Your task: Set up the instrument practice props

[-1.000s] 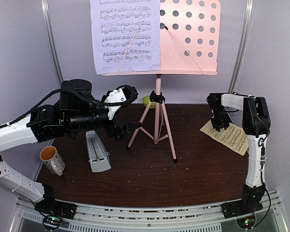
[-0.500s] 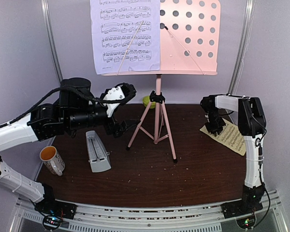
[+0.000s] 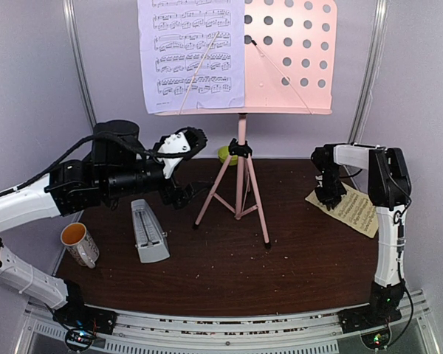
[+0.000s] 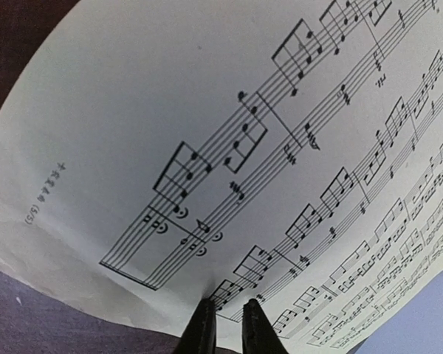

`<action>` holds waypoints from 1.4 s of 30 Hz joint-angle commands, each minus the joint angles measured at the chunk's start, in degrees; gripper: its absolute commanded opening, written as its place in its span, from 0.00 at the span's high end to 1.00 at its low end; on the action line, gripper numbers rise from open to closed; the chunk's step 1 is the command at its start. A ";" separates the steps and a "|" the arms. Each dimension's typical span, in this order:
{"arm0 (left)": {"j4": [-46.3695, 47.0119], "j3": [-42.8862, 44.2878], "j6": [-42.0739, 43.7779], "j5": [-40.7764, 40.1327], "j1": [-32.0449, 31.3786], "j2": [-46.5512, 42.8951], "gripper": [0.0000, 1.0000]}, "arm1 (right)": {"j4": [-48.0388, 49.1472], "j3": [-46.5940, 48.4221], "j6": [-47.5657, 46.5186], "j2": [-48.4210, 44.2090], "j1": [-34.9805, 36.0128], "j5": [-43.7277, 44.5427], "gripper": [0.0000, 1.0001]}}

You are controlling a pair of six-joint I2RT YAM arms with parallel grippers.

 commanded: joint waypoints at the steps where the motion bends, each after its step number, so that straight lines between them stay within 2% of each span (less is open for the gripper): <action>1: 3.96 -0.09 0.62 1.19 0.57 0.17 0.14 | -1.04 -2.06 0.24 -2.36 -0.84 -12.34 0.84; 4: 4.02 0.51 0.75 1.42 0.65 0.68 0.14 | -4.76 1.64 1.10 0.75 0.30 -17.49 0.84; 9: 3.97 0.67 0.69 1.27 0.68 0.44 0.14 | -5.93 3.30 1.84 1.01 2.28 -18.70 0.84; 15: 4.27 0.62 0.58 1.16 0.68 0.59 0.14 | -3.27 -4.39 2.56 -3.23 3.80 -25.49 0.83; 20: 4.51 1.51 0.32 1.94 0.68 1.41 0.14 | 3.59 -10.27 5.41 -9.06 7.00 -28.13 0.83; 23: 4.23 1.88 0.10 2.11 0.68 1.60 0.14 | 9.04 -11.49 7.67 -15.07 8.39 -23.38 0.77; 26: 3.82 1.98 0.14 2.11 0.68 1.46 0.14 | 10.91 -10.11 5.64 -18.69 10.81 -11.84 0.67; 30: 3.37 1.92 0.64 1.57 0.73 1.14 0.14 | 8.76 -7.10 1.88 -17.43 14.32 3.21 0.47; 32: 3.29 1.90 0.83 1.44 0.68 0.95 0.14 | 6.89 -5.98 0.88 -15.20 15.23 8.05 0.44; 35: 3.04 1.76 0.84 1.26 0.68 0.75 0.14 | 5.61 -6.22 -0.12 -12.40 15.41 11.47 0.43; 39: 2.97 1.22 0.54 0.80 0.68 0.09 0.14 | 8.68 -9.12 -1.37 -11.50 15.41 12.96 0.36; 42: 2.65 0.94 0.39 0.59 0.68 -0.29 0.14 | 8.99 -8.15 -2.04 -9.30 15.43 14.21 0.34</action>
